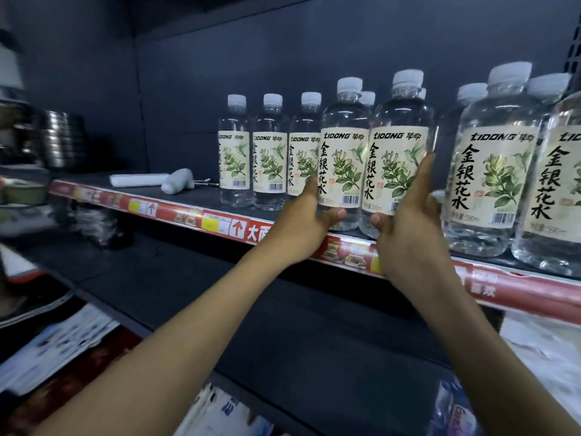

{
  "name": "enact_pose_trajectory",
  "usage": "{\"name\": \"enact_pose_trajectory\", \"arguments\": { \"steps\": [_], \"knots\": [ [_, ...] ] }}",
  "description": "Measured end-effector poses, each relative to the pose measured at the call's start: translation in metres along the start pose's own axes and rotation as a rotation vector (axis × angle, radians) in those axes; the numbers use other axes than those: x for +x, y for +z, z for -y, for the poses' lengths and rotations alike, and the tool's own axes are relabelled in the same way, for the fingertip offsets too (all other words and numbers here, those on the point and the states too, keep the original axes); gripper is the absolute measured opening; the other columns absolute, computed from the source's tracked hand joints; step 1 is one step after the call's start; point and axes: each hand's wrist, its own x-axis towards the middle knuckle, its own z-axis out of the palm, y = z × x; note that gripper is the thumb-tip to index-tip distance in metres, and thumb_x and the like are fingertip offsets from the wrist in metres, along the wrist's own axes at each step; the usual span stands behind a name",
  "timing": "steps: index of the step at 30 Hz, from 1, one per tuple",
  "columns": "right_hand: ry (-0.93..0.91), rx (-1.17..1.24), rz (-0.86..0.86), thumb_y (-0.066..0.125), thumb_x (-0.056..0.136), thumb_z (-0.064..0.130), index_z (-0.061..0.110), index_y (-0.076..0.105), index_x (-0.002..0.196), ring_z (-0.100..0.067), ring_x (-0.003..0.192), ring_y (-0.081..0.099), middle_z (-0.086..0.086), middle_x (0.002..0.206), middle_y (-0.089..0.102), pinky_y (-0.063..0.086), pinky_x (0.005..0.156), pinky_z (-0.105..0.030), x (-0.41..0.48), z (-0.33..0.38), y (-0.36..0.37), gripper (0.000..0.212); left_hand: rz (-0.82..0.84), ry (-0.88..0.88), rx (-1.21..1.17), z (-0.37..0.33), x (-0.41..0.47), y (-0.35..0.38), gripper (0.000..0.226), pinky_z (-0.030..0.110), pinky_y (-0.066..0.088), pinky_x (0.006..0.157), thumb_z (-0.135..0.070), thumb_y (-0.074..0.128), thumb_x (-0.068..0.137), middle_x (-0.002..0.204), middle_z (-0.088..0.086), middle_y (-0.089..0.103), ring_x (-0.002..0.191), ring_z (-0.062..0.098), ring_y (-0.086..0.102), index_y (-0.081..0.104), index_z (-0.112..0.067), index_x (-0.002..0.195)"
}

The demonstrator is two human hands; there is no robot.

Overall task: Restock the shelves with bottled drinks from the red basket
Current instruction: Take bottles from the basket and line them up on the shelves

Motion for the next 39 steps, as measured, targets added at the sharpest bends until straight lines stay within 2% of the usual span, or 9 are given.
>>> {"name": "enact_pose_trajectory", "arguments": {
  "steps": [5, 7, 10, 13, 20, 24, 33, 37, 39],
  "knots": [
    [-0.103, -0.001, -0.096, 0.053, 0.09, -0.012, 0.02, -0.025, 0.152, 0.005, 0.105, 0.027, -0.025, 0.159, 0.003, 0.03, 0.082, -0.02, -0.011, -0.003, 0.002, 0.104, -0.022, -0.094, 0.079, -0.021, -0.017, -0.005, 0.044, 0.029, 0.044, 0.097, -0.028, 0.06, 0.095, 0.129, -0.004, 0.061, 0.117, 0.017, 0.057, 0.045, -0.02, 0.136],
    [-0.155, -0.061, -0.163, 0.053, 0.085, -0.015, 0.015, -0.018, 0.154, -0.034, 0.147, 0.01, -0.028, 0.159, -0.012, 0.036, 0.105, -0.039, -0.02, -0.003, 0.011, 0.104, -0.041, -0.083, 0.174, -0.028, -0.039, -0.01, 0.048, 0.018, 0.042, 0.083, -0.027, 0.057, 0.098, 0.128, -0.007, 0.057, 0.113, 0.014, 0.055, 0.04, -0.017, 0.142],
    [-0.268, -0.119, -0.143, 0.051, 0.088, -0.002, 0.015, -0.006, 0.157, -0.041, 0.148, -0.015, -0.022, 0.161, -0.016, 0.002, 0.119, -0.051, -0.051, 0.018, 0.029, 0.09, -0.116, 0.002, 0.418, -0.023, -0.08, -0.024, 0.062, 0.028, 0.044, 0.098, -0.03, 0.051, 0.099, 0.145, 0.003, 0.046, 0.126, 0.022, 0.048, 0.026, -0.012, 0.153],
    [-0.466, 0.039, -0.046, 0.05, 0.09, 0.003, 0.017, 0.018, 0.156, -0.037, 0.15, -0.003, -0.017, 0.162, 0.001, 0.011, 0.121, -0.052, -0.092, 0.051, 0.049, 0.074, -0.175, -0.021, 0.575, 0.0, -0.129, -0.052, 0.064, 0.041, 0.049, 0.095, -0.047, 0.042, 0.092, 0.141, 0.007, 0.051, 0.124, 0.025, 0.052, 0.037, -0.015, 0.148],
    [-0.563, 0.315, 0.4, 0.055, 0.097, 0.022, 0.021, 0.037, 0.145, -0.029, 0.128, 0.043, -0.006, 0.147, 0.025, 0.044, 0.101, -0.043, -0.173, 0.087, 0.11, 0.052, -0.279, -0.457, 0.787, 0.051, -0.288, -0.123, 0.054, 0.02, 0.033, 0.086, -0.023, 0.056, 0.095, 0.131, 0.012, 0.056, 0.12, 0.028, 0.051, 0.041, -0.013, 0.146],
    [-0.621, 0.393, 0.627, 0.056, 0.095, 0.018, 0.023, 0.046, 0.137, -0.022, 0.113, 0.05, -0.002, 0.137, 0.033, 0.04, 0.087, -0.028, -0.227, 0.113, 0.147, 0.044, -0.334, -0.707, 0.846, 0.064, -0.378, -0.149, 0.054, 0.025, 0.031, 0.097, -0.024, 0.055, 0.096, 0.136, 0.013, 0.054, 0.126, 0.029, 0.049, 0.04, -0.015, 0.147],
    [-0.699, 0.402, 1.074, 0.057, 0.092, 0.019, 0.022, 0.056, 0.13, -0.027, 0.114, 0.054, -0.008, 0.129, 0.047, 0.045, 0.094, -0.034, -0.359, 0.181, 0.242, 0.039, -0.4, -1.309, 0.818, 0.112, -0.576, -0.209, 0.053, 0.035, 0.044, 0.095, -0.031, 0.056, 0.093, 0.133, 0.012, 0.059, 0.119, 0.028, 0.056, 0.044, -0.018, 0.143],
    [-0.713, 0.323, 1.272, 0.056, 0.091, 0.022, 0.021, 0.057, 0.129, -0.026, 0.115, 0.056, -0.007, 0.129, 0.051, 0.048, 0.096, -0.037, -0.422, 0.207, 0.296, 0.037, -0.492, -1.585, 0.631, 0.142, -0.668, -0.219, 0.036, 0.023, 0.048, 0.066, -0.026, 0.056, 0.086, 0.105, 0.002, 0.066, 0.088, 0.02, 0.062, 0.056, -0.017, 0.121],
    [-0.734, 0.256, 1.366, 0.057, 0.092, 0.022, 0.019, 0.058, 0.127, -0.027, 0.112, 0.057, -0.008, 0.13, 0.051, 0.049, 0.092, -0.036, -0.454, 0.219, 0.326, 0.035, -0.604, -1.683, 0.519, 0.161, -0.717, -0.217, 0.031, 0.024, 0.051, 0.064, -0.019, 0.056, 0.086, 0.099, 0.0, 0.066, 0.079, 0.016, 0.063, 0.056, -0.014, 0.117]
  ]
}}
